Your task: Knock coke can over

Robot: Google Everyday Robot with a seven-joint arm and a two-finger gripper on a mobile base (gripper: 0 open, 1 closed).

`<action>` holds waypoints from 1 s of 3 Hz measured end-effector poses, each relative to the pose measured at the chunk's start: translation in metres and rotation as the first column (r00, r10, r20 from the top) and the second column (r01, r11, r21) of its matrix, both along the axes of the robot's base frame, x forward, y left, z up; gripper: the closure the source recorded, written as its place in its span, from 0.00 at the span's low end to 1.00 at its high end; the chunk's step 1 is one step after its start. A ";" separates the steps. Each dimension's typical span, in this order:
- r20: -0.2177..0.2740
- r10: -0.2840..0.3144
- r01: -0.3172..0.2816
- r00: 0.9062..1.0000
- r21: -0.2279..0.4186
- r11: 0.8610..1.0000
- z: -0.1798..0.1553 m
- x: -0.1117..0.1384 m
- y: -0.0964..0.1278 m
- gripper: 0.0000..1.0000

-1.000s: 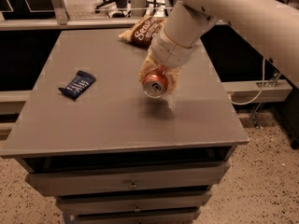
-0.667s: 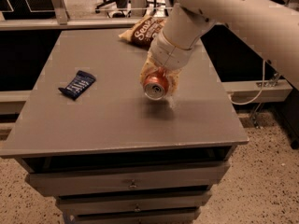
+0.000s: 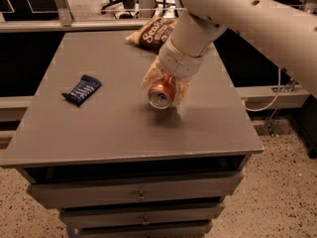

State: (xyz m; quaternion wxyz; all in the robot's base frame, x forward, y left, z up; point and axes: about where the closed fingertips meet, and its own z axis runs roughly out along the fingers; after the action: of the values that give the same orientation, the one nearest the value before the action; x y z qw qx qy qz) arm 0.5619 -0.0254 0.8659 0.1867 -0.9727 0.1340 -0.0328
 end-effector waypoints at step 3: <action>-0.026 -0.042 0.042 0.999 -0.003 0.999 0.002 -0.001 -0.005 0.00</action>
Offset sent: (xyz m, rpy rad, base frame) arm -0.0011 -0.0036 -0.0009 -0.0171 0.0076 -0.0129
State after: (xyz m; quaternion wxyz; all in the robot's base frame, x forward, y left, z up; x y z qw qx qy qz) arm 0.5612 -0.0303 0.8679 0.1829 -0.9703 0.1566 -0.0243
